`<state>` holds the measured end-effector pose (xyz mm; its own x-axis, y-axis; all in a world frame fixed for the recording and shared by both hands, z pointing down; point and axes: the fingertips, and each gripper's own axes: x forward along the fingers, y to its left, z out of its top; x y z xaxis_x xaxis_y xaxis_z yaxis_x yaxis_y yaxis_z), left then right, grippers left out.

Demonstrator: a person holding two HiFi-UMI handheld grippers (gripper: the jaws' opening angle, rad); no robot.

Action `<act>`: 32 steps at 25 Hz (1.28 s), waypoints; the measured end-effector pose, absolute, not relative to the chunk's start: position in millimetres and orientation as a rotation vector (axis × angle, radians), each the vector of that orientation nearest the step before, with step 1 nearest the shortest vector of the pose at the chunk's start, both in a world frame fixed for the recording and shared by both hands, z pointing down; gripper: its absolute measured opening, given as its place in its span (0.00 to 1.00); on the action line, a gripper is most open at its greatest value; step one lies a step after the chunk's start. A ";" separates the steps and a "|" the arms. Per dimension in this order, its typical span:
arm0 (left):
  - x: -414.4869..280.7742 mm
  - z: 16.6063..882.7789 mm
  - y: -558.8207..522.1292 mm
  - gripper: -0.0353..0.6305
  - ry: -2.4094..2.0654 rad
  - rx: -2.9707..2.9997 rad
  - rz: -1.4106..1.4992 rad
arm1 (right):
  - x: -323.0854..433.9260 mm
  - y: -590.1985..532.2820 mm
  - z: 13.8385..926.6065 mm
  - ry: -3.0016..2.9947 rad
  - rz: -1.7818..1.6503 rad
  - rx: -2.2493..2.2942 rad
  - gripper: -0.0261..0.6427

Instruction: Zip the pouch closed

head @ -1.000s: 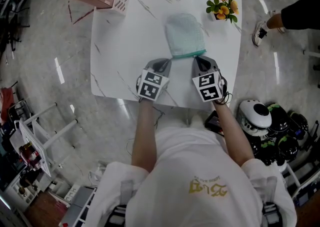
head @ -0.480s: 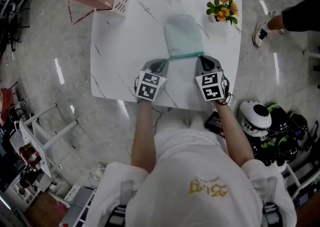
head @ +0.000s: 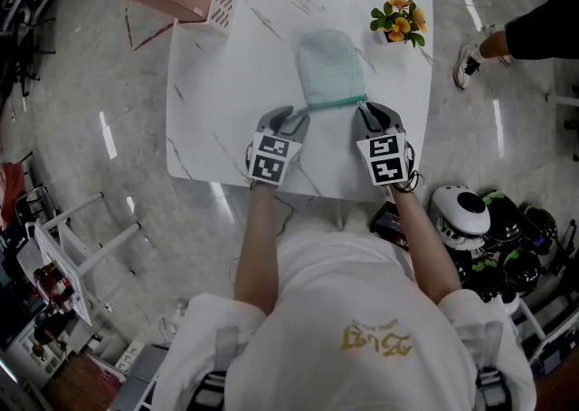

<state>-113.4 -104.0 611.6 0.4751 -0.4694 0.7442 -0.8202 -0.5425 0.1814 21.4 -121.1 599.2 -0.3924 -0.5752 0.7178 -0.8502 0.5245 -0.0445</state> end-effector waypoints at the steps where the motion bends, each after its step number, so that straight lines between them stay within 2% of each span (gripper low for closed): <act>1: -115.8 610.2 -104.9 0.32 -1.082 2.196 0.866 | 22.2 -120.7 596.8 -2.116 0.550 1.166 0.17; 3: -123.5 604.9 -108.8 0.37 -1.147 2.193 0.855 | 23.9 -119.6 592.2 -2.127 0.573 1.193 0.17; 7: -136.0 584.3 -117.0 0.39 -1.301 2.214 0.836 | 30.3 -114.7 579.2 -2.150 0.636 1.246 0.18; 10: -131.8 562.6 -121.8 0.33 -1.348 2.243 0.748 | 40.0 -113.4 563.5 -2.172 0.669 1.313 0.14; 19: -100.4 511.2 -102.9 0.26 -1.308 2.293 0.574 | 48.6 -98.0 511.0 -2.270 0.712 1.433 0.06; 25: -83.1 478.4 -85.2 0.09 -1.308 2.334 0.483 | 51.0 -77.5 476.0 -2.354 0.678 1.427 0.06; 32: -85.5 449.0 -81.0 0.08 -1.340 2.347 0.440 | 55.0 -68.3 442.2 -2.424 0.638 1.479 0.06</act>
<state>-85.5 -81.0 449.0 0.4906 -0.7421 0.4567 -0.8683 -0.4600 0.1853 55.0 -68.3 442.2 -0.4641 -0.7848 0.4107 -0.8853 0.3958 -0.2441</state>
